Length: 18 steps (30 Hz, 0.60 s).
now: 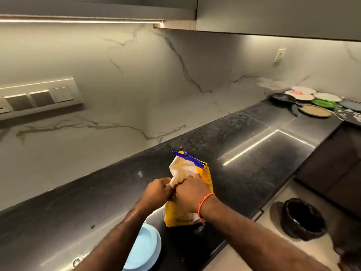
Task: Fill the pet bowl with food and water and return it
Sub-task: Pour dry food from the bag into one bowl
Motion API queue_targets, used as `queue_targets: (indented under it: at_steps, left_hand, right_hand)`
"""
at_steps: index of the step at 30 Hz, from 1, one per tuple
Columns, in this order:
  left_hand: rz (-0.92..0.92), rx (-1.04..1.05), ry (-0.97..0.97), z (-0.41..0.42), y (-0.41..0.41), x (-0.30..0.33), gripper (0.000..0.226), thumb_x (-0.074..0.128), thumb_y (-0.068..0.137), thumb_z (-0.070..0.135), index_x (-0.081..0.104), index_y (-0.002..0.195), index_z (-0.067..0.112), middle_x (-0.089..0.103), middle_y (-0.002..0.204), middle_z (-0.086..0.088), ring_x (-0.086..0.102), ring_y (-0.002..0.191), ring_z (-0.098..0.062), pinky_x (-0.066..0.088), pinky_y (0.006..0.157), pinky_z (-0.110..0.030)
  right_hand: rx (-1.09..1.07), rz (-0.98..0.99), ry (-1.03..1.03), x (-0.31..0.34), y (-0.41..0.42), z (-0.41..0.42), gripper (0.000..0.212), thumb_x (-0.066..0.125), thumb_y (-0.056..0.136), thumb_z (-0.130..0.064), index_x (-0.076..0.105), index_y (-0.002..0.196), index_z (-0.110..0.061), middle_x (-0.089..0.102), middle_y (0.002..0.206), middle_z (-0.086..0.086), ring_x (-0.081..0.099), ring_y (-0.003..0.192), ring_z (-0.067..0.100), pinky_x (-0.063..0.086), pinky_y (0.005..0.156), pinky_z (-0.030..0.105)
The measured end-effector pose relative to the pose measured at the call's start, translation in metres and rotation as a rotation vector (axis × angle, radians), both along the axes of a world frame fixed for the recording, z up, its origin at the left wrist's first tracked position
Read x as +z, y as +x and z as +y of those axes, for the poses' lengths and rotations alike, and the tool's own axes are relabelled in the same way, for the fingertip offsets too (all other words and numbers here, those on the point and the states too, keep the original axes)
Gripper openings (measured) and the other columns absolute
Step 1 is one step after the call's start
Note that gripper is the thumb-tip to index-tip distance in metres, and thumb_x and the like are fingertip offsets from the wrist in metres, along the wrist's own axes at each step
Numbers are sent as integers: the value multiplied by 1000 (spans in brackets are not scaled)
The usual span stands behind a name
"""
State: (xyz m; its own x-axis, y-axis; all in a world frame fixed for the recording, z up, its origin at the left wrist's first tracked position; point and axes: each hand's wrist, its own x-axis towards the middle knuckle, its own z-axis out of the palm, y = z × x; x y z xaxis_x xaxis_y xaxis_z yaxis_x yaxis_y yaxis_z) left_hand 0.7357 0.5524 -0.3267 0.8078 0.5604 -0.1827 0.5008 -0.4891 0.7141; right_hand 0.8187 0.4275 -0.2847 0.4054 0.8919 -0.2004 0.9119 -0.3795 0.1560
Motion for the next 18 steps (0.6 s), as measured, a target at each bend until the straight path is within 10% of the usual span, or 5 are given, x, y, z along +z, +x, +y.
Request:
queue_targets:
  at_steps: [13, 18]
  left_hand:
    - [-32, 108, 31, -3, -9, -24, 15, 64, 92, 6, 72, 103, 13, 76, 90, -8, 75, 78, -25, 64, 73, -47]
    - [-11, 135, 56, -2, -11, -24, 14, 71, 87, 10, 73, 98, 17, 75, 87, -1, 74, 78, -21, 64, 68, -39]
  right_hand:
    - [-295, 290, 70, -6, -8, 44, 28, 58, 101, -21, 68, 123, -5, 69, 121, 16, 64, 116, 34, 52, 90, 40]
    - [-512, 392, -70, -33, 1, 62, 70, 60, 99, -38, 37, 154, -1, 41, 154, 24, 43, 140, 43, 41, 112, 52]
